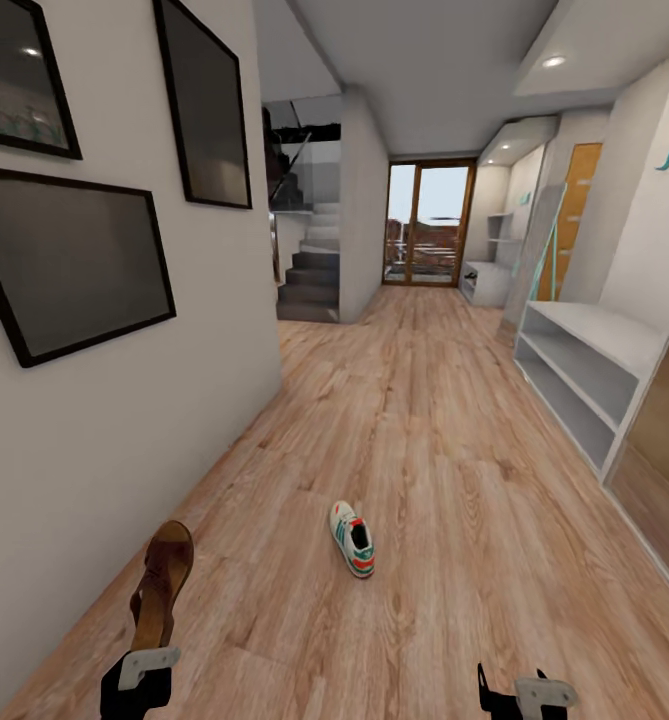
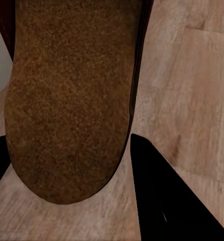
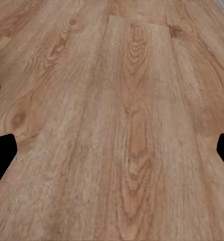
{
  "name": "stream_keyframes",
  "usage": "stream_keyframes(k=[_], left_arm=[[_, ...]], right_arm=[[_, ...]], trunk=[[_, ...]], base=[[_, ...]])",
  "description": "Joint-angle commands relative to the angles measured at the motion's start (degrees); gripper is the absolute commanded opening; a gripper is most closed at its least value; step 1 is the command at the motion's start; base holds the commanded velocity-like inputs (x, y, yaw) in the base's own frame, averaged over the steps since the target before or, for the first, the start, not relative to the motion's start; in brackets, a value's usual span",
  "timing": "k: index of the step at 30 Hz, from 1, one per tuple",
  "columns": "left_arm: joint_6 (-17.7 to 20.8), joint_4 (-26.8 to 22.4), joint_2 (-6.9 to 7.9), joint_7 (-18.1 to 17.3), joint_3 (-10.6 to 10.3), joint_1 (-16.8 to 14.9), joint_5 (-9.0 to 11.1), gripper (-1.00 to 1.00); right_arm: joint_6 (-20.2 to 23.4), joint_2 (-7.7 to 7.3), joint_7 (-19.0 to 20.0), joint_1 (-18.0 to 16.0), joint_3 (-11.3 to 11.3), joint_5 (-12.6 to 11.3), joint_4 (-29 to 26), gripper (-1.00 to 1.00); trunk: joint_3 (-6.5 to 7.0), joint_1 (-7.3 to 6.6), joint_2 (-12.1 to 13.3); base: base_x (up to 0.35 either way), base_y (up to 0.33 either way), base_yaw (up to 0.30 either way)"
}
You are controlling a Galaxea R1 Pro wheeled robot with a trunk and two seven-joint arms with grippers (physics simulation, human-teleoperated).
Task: Pick up the two gym shoes and the two sandals from the corridor floor and place them onto the hallstand (shoe rack) in the corridor, making sure they are on the rack and not on the floor. Arrange them so the two gym shoes are next to each other and the two sandals are next to each other.
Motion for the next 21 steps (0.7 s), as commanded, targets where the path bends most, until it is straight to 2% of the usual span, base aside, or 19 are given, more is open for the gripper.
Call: stream_keyframes(k=[1, 21], left_arm=[[-0.2, 0.0, -0.04, -0.3, 0.4, 0.0, -0.3, -1.00], [-0.1, 0.0, -0.04, -0.4, 0.4, 0.0, -0.3, -1.00]], right_arm=[[-0.2, -0.08, -0.4, 0.0, 0.5, -0.4, 0.0, 1.00], [-0.2, -0.01, -0.3, 0.0, 0.5, -0.5, -0.3, 1.00]], trunk=[[-0.06, 0.02, 0.0], [-0.06, 0.02, 0.0]], base=[[0.337, 0.000, 0.018], [0.338, 0.000, 0.002]])
